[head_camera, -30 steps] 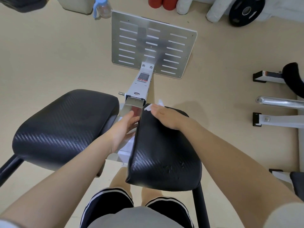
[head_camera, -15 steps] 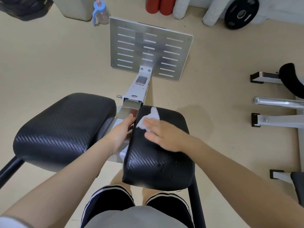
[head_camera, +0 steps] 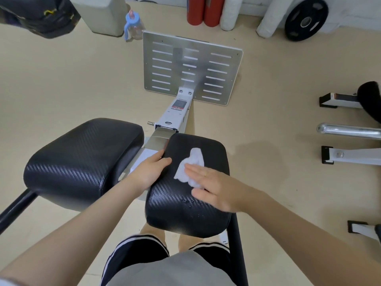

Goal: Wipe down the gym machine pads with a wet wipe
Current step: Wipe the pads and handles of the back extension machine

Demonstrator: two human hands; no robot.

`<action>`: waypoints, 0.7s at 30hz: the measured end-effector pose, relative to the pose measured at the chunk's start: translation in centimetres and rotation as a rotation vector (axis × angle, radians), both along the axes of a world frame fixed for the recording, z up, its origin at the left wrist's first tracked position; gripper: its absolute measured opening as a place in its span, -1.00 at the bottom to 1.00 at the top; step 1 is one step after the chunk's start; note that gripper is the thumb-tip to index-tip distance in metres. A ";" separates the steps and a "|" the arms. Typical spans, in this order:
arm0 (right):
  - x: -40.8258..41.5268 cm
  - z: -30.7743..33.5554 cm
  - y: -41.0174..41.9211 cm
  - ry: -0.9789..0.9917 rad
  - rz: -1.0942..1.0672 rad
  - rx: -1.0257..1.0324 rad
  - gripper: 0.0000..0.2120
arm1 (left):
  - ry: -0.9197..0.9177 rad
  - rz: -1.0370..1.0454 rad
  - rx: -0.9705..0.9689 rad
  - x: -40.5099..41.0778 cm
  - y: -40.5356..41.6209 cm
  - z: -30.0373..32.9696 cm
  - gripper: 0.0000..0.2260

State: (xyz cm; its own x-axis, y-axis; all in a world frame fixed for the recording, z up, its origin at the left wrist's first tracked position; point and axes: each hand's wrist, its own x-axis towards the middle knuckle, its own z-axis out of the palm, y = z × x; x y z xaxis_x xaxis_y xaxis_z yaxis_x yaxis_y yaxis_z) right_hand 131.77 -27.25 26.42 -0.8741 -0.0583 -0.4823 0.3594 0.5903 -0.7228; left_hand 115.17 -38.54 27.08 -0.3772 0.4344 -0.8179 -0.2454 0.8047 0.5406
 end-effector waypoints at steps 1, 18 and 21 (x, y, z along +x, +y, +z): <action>0.5 -0.3 -0.2 0.039 0.015 0.034 -0.42 | 0.008 -0.020 0.001 0.2 0.1 0.3 -0.61; 2.4 -5.1 3.7 0.140 -0.165 -0.031 -0.38 | 0.025 -0.046 0.014 0.8 0.0 0.3 -0.46; 5.2 -2.5 1.5 0.221 -0.075 0.025 -0.31 | 0.019 -0.041 0.023 0.7 0.0 0.2 -0.47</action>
